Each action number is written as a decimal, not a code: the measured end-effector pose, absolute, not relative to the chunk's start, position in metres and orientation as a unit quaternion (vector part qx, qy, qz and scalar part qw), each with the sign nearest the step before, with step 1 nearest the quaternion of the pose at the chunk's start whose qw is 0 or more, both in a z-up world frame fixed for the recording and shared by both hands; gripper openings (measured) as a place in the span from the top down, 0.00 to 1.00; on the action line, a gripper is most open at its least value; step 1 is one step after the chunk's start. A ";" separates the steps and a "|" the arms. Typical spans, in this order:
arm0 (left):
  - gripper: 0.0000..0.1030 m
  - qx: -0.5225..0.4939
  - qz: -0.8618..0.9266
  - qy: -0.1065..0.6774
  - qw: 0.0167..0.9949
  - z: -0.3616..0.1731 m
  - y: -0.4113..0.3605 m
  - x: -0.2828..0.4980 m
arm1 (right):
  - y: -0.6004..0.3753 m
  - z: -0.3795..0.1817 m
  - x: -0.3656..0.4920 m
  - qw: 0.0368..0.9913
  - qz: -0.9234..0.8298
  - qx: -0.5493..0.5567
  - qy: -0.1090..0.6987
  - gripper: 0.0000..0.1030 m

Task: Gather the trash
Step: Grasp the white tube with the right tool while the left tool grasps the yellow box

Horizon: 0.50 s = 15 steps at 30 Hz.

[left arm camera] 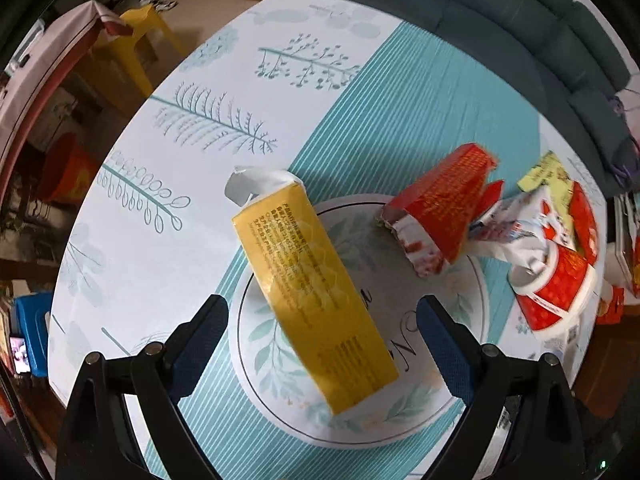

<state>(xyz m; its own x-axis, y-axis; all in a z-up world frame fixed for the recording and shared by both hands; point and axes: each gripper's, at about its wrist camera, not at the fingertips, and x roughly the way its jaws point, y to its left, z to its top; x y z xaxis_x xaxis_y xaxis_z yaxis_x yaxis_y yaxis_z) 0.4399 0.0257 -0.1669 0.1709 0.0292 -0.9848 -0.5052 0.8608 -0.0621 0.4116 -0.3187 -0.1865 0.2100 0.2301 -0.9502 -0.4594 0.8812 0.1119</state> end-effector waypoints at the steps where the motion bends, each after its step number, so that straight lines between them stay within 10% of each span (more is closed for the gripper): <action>1: 0.09 -0.189 0.185 0.621 0.738 -0.170 0.025 0.442 | -0.320 -0.186 0.412 0.772 0.223 -0.096 0.587 0.71; 4: 0.13 -0.182 0.191 0.628 0.732 -0.177 0.023 0.445 | -0.322 -0.186 0.411 0.770 0.226 -0.089 0.590 0.87; 9: 0.52 -0.190 0.181 0.639 0.723 -0.189 0.022 0.443 | -0.328 -0.185 0.412 0.772 0.221 -0.069 0.593 0.88; 15: 0.55 -0.174 0.173 0.627 0.740 -0.187 0.019 0.428 | -0.326 -0.184 0.405 0.769 0.219 -0.050 0.598 0.89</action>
<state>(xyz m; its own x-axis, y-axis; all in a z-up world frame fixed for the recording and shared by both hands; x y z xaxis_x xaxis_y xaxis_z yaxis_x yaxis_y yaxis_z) 0.4277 0.0188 -0.1866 0.1547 0.0372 -0.9873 -0.4743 0.8794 -0.0412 0.4049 -0.3263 -0.1839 0.1887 0.2770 -0.9422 -0.3975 0.8988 0.1846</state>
